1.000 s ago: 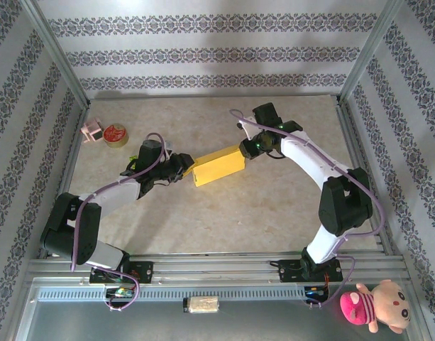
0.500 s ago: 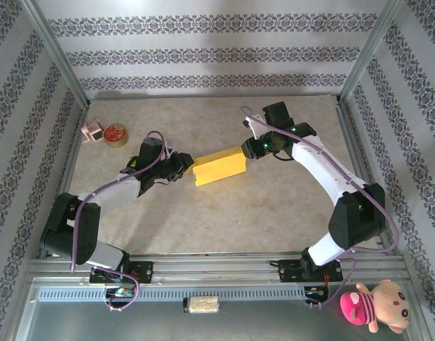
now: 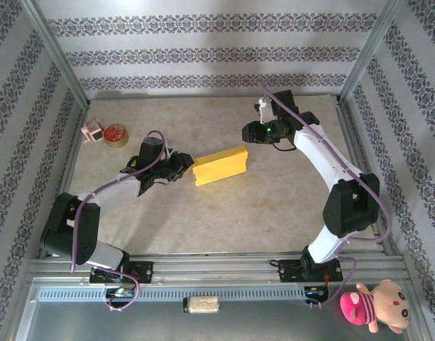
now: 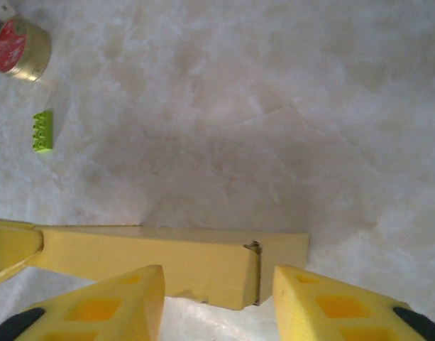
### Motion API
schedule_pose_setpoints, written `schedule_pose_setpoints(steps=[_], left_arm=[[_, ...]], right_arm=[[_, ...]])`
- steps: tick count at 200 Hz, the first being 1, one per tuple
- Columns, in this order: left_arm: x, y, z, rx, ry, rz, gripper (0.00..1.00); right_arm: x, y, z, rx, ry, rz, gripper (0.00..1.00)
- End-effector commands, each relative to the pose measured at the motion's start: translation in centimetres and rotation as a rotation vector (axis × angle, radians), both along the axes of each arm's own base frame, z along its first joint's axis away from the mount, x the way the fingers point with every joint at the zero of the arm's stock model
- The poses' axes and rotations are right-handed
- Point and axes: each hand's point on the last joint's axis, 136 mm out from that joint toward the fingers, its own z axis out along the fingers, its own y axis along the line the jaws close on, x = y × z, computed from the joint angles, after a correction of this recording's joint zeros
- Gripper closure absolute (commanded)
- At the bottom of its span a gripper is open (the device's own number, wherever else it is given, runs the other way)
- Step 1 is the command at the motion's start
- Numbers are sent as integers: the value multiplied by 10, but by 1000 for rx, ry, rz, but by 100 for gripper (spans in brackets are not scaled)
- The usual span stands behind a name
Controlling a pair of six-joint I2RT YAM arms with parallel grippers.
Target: Fold the paper box
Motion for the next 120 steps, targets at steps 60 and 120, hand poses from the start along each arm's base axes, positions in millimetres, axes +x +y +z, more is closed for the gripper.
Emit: schedule_pose_setpoints(steps=[60,120], left_arm=[[-15,7,-33,108,100,-4,77],[-14,8,-33,120,94,-7,77]], right_arm=[[-17,7,-45,125,207,46,46],[-25,-15,-82,41,266,5,69]])
